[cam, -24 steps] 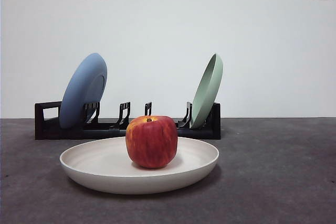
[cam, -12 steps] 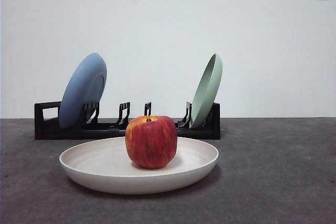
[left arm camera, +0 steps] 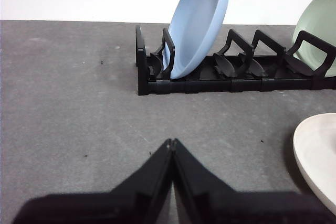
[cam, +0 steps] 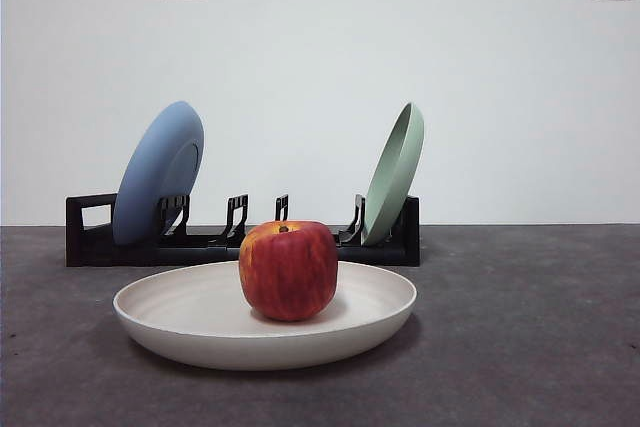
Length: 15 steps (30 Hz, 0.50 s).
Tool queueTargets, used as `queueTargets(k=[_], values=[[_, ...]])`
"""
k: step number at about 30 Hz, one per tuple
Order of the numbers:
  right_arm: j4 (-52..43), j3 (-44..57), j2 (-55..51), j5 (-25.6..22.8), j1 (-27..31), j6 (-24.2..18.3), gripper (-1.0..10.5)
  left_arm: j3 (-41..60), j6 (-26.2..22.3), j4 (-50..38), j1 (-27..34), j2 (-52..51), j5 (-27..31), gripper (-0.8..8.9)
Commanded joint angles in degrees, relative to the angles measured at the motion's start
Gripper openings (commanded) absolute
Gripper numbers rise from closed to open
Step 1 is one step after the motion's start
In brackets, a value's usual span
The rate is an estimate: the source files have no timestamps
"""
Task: Take the yellow plate from the plate rack,put the plate on the table,take the apple from the table,put the apple in the plate
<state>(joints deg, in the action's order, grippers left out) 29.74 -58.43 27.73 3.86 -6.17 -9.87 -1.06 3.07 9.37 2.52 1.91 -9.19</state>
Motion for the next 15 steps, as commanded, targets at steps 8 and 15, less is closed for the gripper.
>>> queueTargets(k=[8, 15], values=[[-22.45, 36.59, -14.21, -1.27, 1.38, 5.81, 0.0, 0.59, 0.35, -0.35, 0.17, 0.00, 0.00, -0.03], [-25.92, 50.45, -23.06, -1.27, 1.38, 9.70, 0.0, 0.59, 0.35, -0.35, 0.17, 0.00, 0.00, -0.03]])
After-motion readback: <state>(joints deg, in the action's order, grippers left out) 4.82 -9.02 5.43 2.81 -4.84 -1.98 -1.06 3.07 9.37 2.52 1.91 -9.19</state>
